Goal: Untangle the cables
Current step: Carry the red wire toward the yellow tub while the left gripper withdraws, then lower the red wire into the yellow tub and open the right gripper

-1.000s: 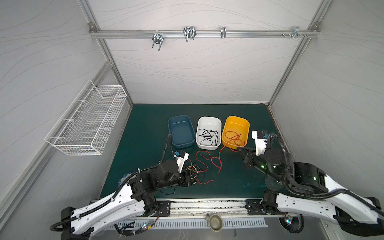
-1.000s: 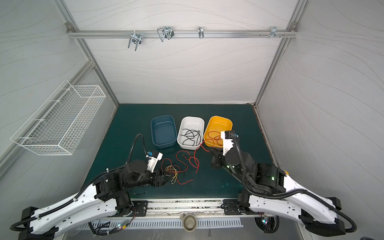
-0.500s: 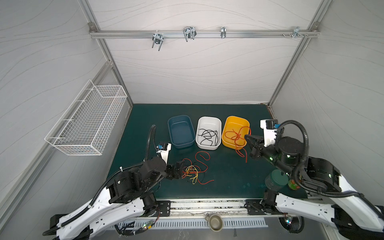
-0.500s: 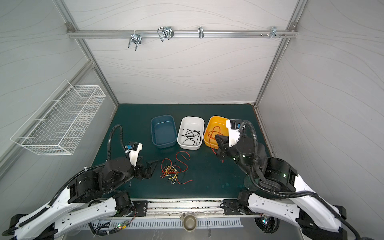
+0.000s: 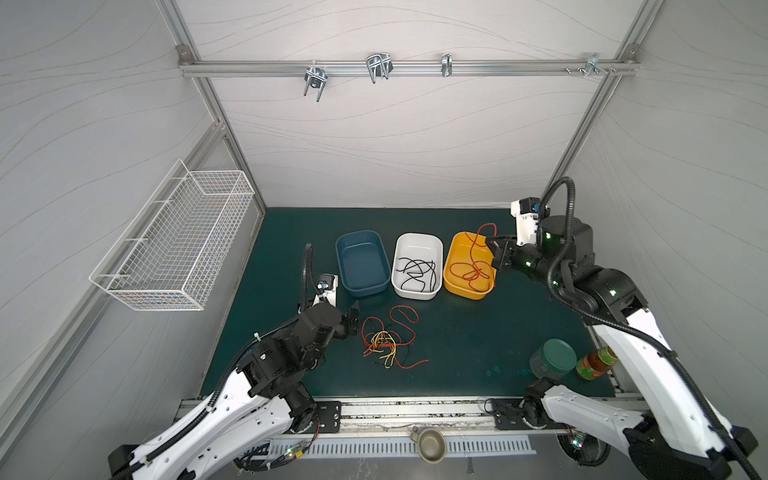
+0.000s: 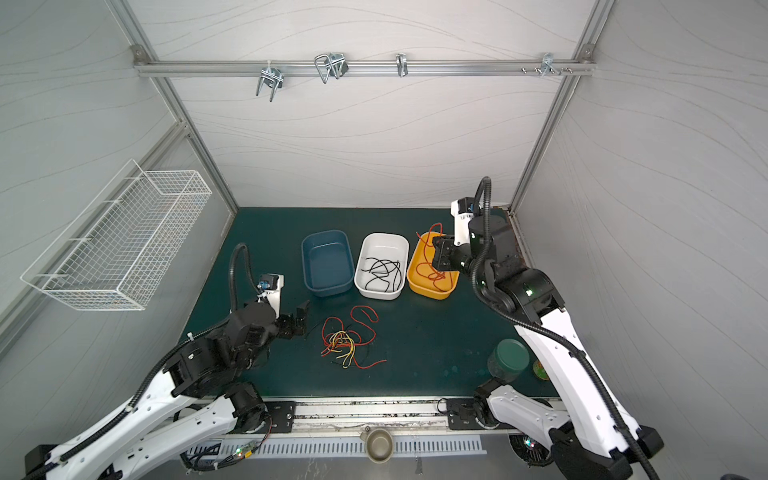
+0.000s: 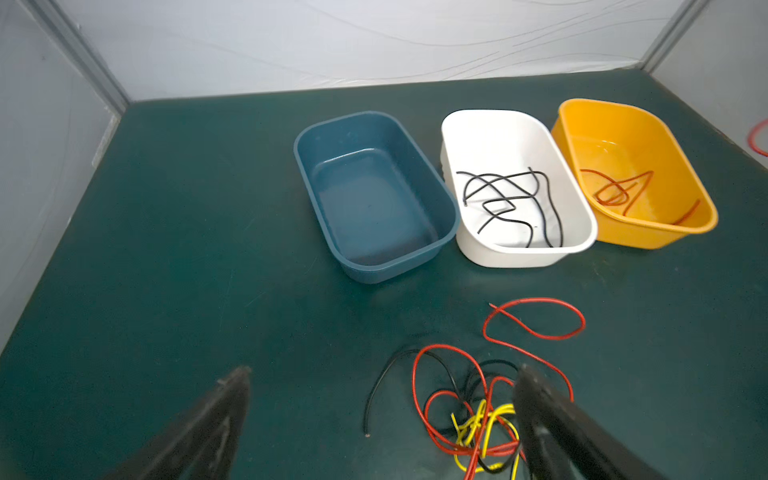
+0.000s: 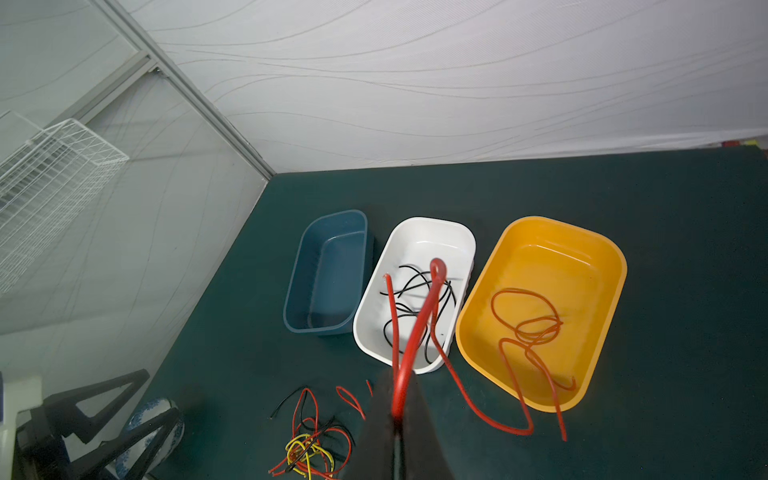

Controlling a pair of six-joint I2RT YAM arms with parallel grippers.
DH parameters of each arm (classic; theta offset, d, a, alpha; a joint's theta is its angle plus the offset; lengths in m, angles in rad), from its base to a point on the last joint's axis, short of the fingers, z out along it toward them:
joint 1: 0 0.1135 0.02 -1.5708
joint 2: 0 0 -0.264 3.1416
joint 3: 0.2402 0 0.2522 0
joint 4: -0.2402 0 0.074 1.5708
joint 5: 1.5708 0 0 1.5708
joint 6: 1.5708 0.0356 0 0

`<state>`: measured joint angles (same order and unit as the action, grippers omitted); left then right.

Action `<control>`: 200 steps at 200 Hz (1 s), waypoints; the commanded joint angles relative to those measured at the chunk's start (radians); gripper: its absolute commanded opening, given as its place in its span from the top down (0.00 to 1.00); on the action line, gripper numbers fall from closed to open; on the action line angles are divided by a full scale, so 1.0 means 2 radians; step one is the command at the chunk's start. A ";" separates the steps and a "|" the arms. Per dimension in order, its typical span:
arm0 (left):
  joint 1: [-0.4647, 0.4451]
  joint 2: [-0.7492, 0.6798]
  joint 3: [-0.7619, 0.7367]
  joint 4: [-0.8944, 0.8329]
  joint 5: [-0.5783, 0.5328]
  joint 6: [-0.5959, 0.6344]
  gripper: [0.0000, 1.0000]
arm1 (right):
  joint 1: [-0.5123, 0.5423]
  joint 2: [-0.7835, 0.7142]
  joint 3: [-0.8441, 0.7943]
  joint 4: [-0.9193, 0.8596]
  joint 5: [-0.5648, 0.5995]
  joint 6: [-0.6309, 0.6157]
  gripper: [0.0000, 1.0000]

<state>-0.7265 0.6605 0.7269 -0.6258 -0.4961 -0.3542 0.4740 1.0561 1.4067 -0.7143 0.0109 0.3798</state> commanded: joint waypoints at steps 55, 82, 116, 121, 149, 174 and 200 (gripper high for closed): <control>0.111 0.149 0.051 0.092 0.117 -0.018 0.01 | -0.096 0.077 -0.015 0.096 -0.121 0.015 1.00; 0.119 0.148 0.022 0.117 0.117 -0.003 0.01 | -0.107 0.105 -0.031 0.125 -0.100 0.000 1.00; 0.119 0.104 -0.001 0.132 0.081 0.012 0.01 | -0.143 0.154 -0.047 0.145 -0.126 0.003 1.00; 0.119 0.098 -0.005 0.133 0.078 0.013 0.01 | -0.145 0.161 -0.048 0.147 -0.129 0.002 1.00; 0.119 0.072 -0.017 0.134 0.058 0.017 0.01 | -0.148 0.189 -0.063 0.156 -0.117 -0.010 1.00; 0.119 0.070 -0.020 0.131 0.048 0.018 0.00 | -0.150 0.214 -0.082 0.155 -0.103 -0.012 1.00; 0.118 0.084 -0.010 0.116 0.050 0.018 0.01 | -0.150 0.234 -0.102 0.158 -0.096 -0.004 1.00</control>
<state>-0.4915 0.8112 0.6849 -0.4049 -0.3679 -0.3321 0.1799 1.4918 1.2327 -0.4191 -0.1997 0.3836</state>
